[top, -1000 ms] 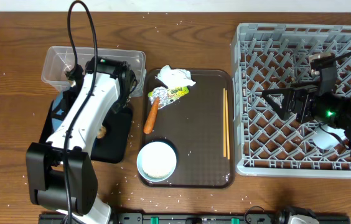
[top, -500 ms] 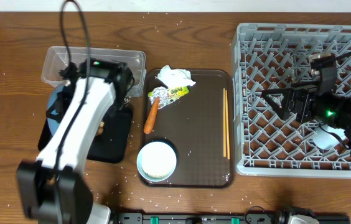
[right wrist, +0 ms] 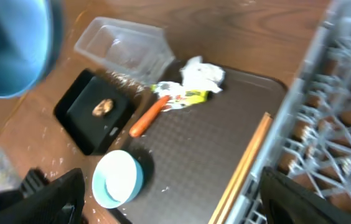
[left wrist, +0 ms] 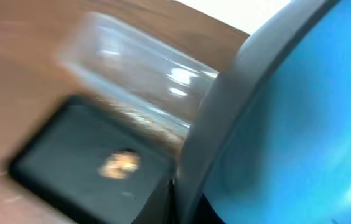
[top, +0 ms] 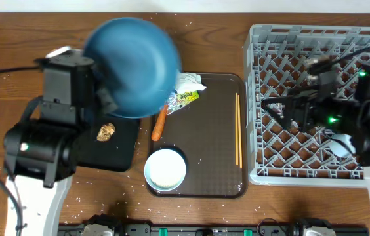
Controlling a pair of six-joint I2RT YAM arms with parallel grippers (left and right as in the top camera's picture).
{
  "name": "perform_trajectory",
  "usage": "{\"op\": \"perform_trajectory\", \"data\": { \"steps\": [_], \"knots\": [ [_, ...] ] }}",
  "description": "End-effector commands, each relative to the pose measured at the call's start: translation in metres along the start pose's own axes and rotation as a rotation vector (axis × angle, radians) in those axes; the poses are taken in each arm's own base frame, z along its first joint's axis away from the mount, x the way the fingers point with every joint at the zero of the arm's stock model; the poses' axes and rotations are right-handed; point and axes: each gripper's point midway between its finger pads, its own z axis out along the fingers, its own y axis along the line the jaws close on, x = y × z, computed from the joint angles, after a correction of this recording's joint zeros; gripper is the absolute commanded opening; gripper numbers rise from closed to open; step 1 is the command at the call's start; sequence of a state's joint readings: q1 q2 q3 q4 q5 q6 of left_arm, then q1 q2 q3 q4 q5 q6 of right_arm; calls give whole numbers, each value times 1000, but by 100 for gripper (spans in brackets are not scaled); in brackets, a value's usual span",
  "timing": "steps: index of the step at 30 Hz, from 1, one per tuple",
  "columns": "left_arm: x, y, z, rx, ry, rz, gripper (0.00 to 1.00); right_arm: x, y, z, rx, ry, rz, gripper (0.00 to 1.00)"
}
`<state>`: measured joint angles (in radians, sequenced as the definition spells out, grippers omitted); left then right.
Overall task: Sort waste into correct bins and load items into the dishwasher rack
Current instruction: 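Pass the blue plate from the left gripper toward the right gripper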
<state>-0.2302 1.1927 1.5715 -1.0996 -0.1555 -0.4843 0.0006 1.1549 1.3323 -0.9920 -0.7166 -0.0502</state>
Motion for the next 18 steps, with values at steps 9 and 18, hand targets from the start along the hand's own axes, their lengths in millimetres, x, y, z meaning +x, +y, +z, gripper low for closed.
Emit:
{"op": "perform_trajectory", "data": {
  "steps": [9, 18],
  "knots": [
    [57, -95, -1, 370, 215, 274, 6, -6, 39, 23, -56, 2, -67, 80],
    [84, -134, -15, 471, 237, 384, 6, -7, 40, 44, 8, 18, -83, 46]
  ]
}}
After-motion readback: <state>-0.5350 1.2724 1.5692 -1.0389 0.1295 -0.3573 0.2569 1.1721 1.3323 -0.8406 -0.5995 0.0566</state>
